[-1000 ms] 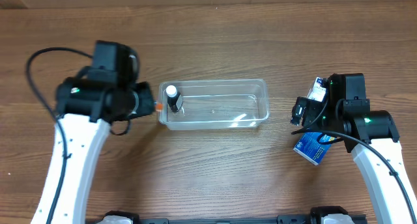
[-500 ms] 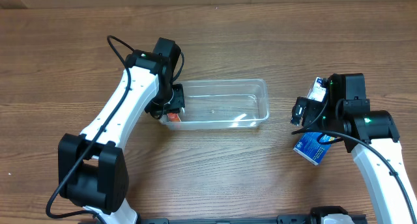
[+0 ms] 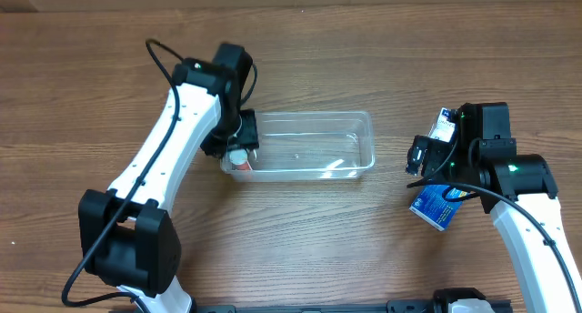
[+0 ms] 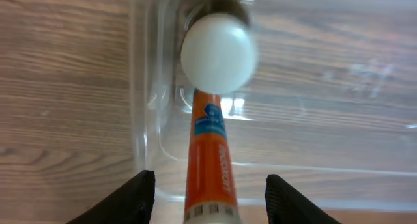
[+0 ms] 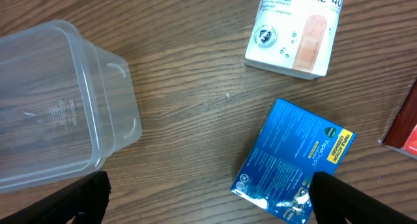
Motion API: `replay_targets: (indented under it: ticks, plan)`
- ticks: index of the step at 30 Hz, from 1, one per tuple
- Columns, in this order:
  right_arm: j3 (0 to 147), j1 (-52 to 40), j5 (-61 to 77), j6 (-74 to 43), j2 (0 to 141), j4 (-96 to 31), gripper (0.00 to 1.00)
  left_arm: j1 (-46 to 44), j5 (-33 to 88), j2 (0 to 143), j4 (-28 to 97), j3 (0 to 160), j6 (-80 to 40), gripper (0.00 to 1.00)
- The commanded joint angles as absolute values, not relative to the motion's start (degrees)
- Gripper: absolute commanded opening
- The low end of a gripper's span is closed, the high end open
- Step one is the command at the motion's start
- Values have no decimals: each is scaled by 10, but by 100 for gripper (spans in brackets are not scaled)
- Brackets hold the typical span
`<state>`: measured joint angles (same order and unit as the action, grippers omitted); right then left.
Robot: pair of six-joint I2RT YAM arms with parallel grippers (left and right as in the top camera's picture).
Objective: Pack container
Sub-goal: 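Place the orange tube in the container beside the bottle, release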
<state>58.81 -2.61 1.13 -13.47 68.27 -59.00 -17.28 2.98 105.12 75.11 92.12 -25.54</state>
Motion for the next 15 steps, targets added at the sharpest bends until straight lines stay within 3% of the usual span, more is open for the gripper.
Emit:
replay_targets:
  ticks: [1,2,4,8,15]
  plan:
    - [601,-25,12,-138,681,-587,100,-173,25,1052,790,1021,-237,57]
    - [601,-25,12,-138,681,-589,100,-173,14,1052,817,1065,-236,62]
    - [601,-25,16,-138,681,-588,100,-170,6,1051,838,1115,-229,100]
    - [601,-25,5,-150,681,-594,100,-144,-46,1030,864,1176,-230,100]
    - [709,-8,-50,-206,696,-584,100,-90,-86,905,896,1140,-213,100]
